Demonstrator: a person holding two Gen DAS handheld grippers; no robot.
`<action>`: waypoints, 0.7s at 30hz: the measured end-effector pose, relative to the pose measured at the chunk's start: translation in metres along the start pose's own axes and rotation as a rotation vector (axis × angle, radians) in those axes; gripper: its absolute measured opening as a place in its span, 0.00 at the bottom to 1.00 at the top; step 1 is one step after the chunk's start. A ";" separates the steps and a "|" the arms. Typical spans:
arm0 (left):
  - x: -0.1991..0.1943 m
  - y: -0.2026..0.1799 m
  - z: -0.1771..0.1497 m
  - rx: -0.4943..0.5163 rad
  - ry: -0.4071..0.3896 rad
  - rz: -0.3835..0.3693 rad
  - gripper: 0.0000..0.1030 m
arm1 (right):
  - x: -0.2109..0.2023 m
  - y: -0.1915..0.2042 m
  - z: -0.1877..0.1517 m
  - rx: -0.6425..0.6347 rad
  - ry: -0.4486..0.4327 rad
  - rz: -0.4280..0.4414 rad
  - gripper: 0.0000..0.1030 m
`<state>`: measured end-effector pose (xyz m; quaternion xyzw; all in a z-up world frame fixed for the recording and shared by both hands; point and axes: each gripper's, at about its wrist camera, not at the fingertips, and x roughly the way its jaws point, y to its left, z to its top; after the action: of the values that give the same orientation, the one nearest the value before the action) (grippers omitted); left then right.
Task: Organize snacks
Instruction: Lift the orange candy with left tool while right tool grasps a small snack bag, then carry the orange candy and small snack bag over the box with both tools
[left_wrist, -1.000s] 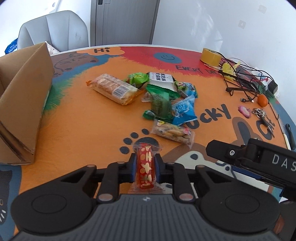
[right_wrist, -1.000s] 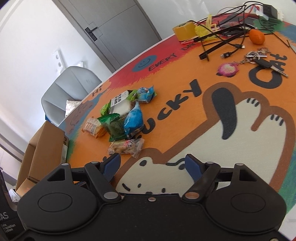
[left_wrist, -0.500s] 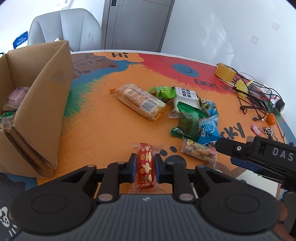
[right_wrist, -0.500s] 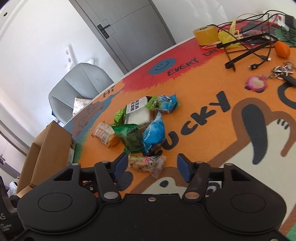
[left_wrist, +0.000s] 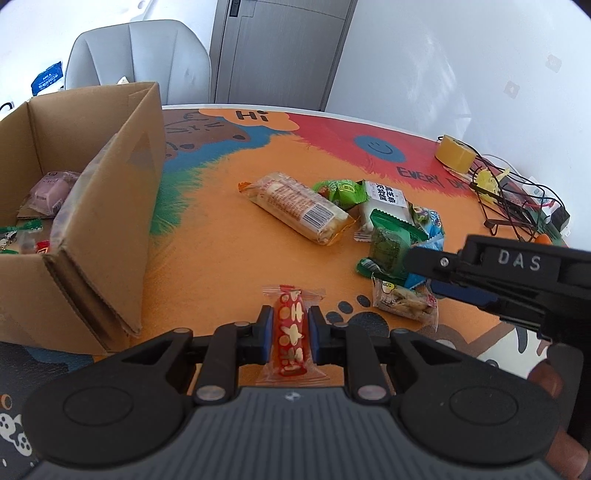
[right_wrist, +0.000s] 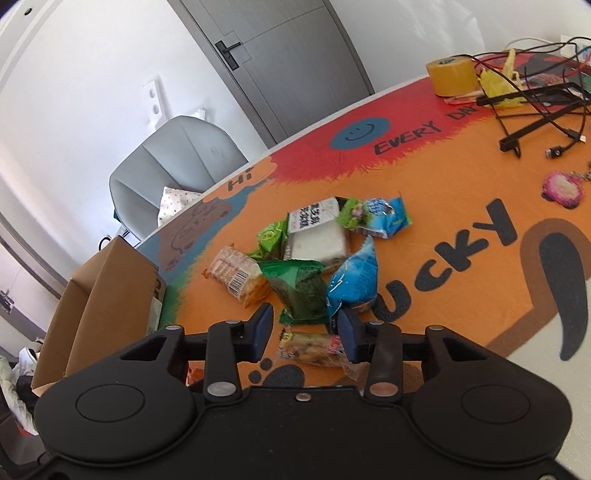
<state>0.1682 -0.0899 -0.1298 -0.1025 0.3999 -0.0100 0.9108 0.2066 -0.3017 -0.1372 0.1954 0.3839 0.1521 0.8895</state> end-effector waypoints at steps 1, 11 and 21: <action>0.000 0.000 0.000 0.000 0.001 -0.002 0.18 | 0.003 0.001 0.000 0.000 0.002 0.005 0.40; -0.003 0.007 -0.002 -0.026 0.001 -0.002 0.18 | 0.006 0.006 -0.016 -0.053 0.060 -0.052 0.39; -0.014 0.005 -0.001 -0.021 -0.014 -0.027 0.18 | -0.005 0.012 -0.023 -0.090 0.039 -0.115 0.18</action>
<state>0.1577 -0.0838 -0.1218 -0.1175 0.3920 -0.0176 0.9123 0.1851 -0.2879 -0.1430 0.1298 0.4047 0.1216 0.8970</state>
